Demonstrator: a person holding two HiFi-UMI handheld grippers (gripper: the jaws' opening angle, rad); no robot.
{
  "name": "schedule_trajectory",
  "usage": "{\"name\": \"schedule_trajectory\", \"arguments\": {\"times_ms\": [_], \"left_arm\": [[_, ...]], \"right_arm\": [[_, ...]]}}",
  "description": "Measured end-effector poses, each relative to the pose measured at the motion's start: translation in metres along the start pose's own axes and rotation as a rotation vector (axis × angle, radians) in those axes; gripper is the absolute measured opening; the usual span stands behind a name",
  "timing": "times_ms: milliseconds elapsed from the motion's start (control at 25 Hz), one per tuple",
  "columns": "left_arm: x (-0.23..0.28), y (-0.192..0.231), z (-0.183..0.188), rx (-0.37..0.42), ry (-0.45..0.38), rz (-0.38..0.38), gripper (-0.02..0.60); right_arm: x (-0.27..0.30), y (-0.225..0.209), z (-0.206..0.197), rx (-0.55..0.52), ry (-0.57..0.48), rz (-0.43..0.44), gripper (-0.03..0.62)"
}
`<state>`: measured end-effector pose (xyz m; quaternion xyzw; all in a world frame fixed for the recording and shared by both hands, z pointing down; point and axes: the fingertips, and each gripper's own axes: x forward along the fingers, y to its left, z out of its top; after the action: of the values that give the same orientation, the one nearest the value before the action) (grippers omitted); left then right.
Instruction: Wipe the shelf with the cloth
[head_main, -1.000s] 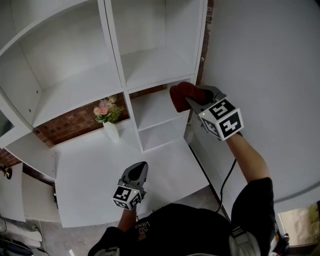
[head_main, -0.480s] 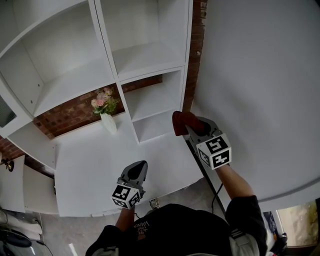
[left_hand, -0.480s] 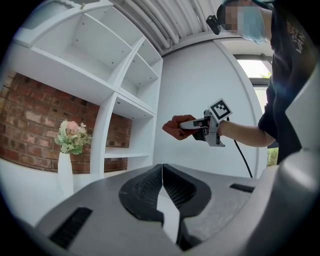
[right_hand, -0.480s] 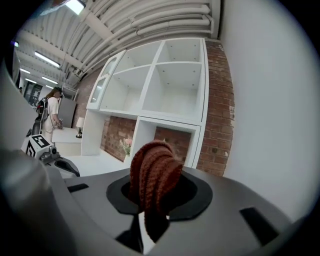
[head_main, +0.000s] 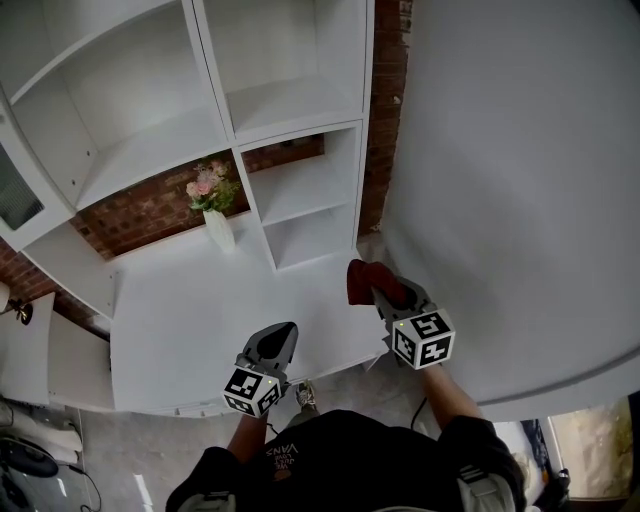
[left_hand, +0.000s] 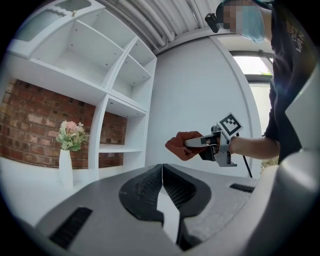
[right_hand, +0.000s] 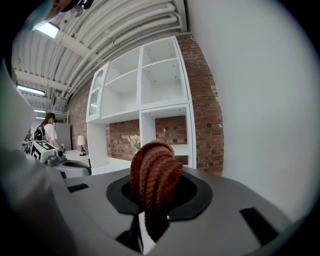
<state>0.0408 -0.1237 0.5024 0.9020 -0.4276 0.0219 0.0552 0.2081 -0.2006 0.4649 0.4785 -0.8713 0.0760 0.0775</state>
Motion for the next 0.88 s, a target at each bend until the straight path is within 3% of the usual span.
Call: {"name": "schedule_trajectory", "arguments": {"times_ms": [480,880], "left_arm": [[-0.042,-0.042,-0.028,-0.017,0.039,0.011,0.009],[-0.057,-0.068,-0.05,-0.033,0.069,-0.019,0.009]], "right_arm": [[-0.054,0.029,-0.068,0.193,0.017,-0.016,0.098],[-0.088,0.044,-0.107,0.244,0.053,-0.035,0.095]]}}
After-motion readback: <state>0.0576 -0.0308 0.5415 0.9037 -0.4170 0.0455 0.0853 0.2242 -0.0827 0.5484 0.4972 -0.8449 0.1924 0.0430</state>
